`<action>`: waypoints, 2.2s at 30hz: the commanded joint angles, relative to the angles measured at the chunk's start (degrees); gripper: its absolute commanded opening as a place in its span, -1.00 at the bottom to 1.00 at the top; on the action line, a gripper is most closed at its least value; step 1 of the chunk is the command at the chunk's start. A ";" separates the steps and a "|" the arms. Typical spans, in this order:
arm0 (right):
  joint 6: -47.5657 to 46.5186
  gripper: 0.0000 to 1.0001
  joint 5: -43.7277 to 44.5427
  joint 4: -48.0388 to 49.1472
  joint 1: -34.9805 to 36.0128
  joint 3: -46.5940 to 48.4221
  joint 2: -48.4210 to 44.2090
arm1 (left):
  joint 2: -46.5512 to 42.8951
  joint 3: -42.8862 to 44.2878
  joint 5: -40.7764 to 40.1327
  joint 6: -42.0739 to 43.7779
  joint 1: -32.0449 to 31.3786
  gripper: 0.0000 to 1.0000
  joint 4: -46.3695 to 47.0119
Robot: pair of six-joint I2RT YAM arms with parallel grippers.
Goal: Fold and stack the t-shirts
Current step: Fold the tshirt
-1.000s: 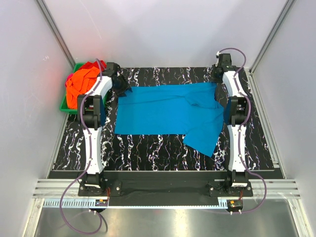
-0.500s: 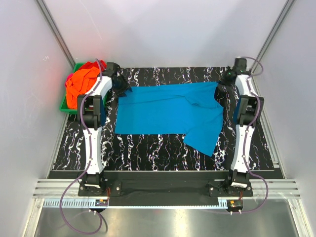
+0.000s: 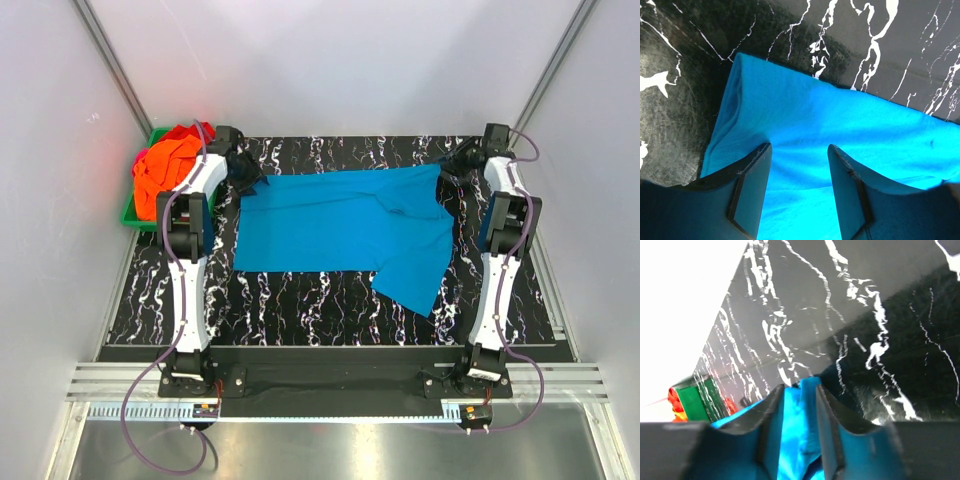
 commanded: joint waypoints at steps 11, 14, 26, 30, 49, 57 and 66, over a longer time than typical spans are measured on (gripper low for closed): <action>-7.76 -0.15 15.72 -26.55 1.20 -14.72 -24.54 | -13.39 -10.46 -0.43 5.47 -0.99 0.18 -6.36; -8.65 -0.22 16.88 -31.13 2.61 -19.90 -27.88 | -17.09 -15.67 -1.13 7.32 -1.34 0.18 -5.75; -8.20 -0.19 21.87 -24.18 2.70 -41.36 -33.87 | -14.82 -16.14 -4.30 11.55 -1.35 0.20 -4.95; -8.20 -0.21 25.75 -26.12 2.70 -39.87 -33.51 | -12.62 -11.83 -4.91 10.93 -1.35 0.20 -7.15; -18.57 -0.14 17.85 -20.06 13.31 -27.39 -29.39 | -19.91 -15.69 12.84 0.30 -9.95 0.15 3.65; -36.06 -0.12 20.21 -20.58 21.15 -16.95 -22.98 | -21.49 -19.82 12.76 -2.96 -13.39 0.14 6.04; -45.11 -0.47 24.87 -16.80 25.46 -15.17 -21.57 | -16.14 -12.80 6.16 3.28 -4.51 0.15 -2.31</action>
